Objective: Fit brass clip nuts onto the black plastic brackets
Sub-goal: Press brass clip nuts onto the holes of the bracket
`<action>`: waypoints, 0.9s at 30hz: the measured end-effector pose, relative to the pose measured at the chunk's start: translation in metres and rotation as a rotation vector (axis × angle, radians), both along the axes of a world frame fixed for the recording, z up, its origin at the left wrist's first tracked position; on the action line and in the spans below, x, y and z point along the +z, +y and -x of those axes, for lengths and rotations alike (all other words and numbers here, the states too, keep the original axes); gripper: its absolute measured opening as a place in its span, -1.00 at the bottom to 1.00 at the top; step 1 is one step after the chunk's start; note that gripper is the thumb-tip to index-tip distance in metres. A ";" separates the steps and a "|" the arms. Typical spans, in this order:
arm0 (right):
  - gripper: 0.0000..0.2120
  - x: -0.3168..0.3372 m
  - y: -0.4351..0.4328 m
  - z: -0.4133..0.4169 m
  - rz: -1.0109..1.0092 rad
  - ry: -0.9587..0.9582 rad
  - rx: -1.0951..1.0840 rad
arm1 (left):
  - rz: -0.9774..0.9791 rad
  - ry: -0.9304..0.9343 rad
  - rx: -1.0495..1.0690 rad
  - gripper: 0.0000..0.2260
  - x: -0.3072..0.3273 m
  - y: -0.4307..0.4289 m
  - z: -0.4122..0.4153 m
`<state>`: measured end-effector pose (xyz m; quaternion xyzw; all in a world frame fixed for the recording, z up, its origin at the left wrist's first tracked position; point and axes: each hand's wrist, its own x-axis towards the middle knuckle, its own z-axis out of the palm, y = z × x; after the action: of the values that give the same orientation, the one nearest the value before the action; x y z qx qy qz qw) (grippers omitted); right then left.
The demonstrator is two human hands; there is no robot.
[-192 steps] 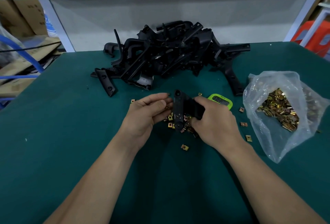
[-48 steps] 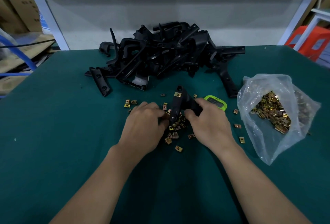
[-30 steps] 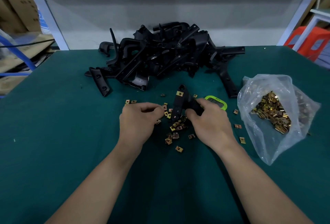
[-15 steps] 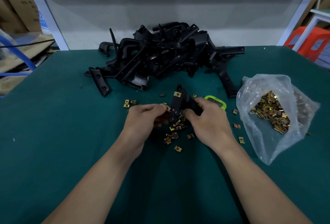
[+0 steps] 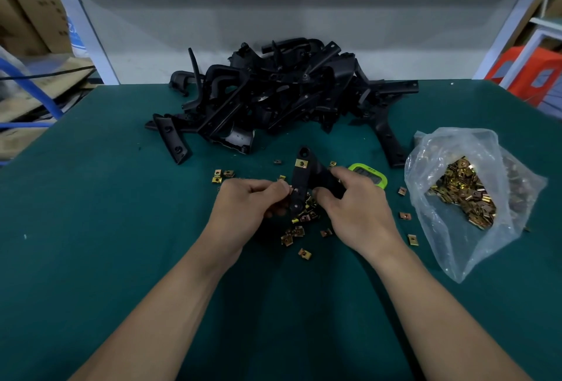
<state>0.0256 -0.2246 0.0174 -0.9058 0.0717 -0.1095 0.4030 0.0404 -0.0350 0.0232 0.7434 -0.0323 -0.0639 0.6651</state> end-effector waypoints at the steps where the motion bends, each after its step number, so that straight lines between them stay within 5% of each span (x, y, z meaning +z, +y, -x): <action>1: -0.86 0.000 0.000 0.000 0.005 -0.004 0.003 | -0.011 -0.001 0.001 -0.82 0.000 0.001 -0.001; 13: -0.85 -0.006 -0.002 -0.001 -0.001 -0.044 -0.015 | 0.188 0.070 0.232 -0.79 -0.003 -0.022 0.004; 22: -0.84 -0.008 0.002 0.002 0.092 -0.078 -0.017 | -0.028 -0.083 0.142 -0.85 -0.007 -0.023 0.010; 27: -0.81 -0.008 0.003 0.004 0.124 -0.093 -0.033 | -0.292 -0.251 0.094 -0.68 -0.007 -0.025 0.017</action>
<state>0.0215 -0.2221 0.0096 -0.9216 0.0607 -0.1623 0.3473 0.0234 -0.0601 0.0159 0.8347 -0.0708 0.0563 0.5433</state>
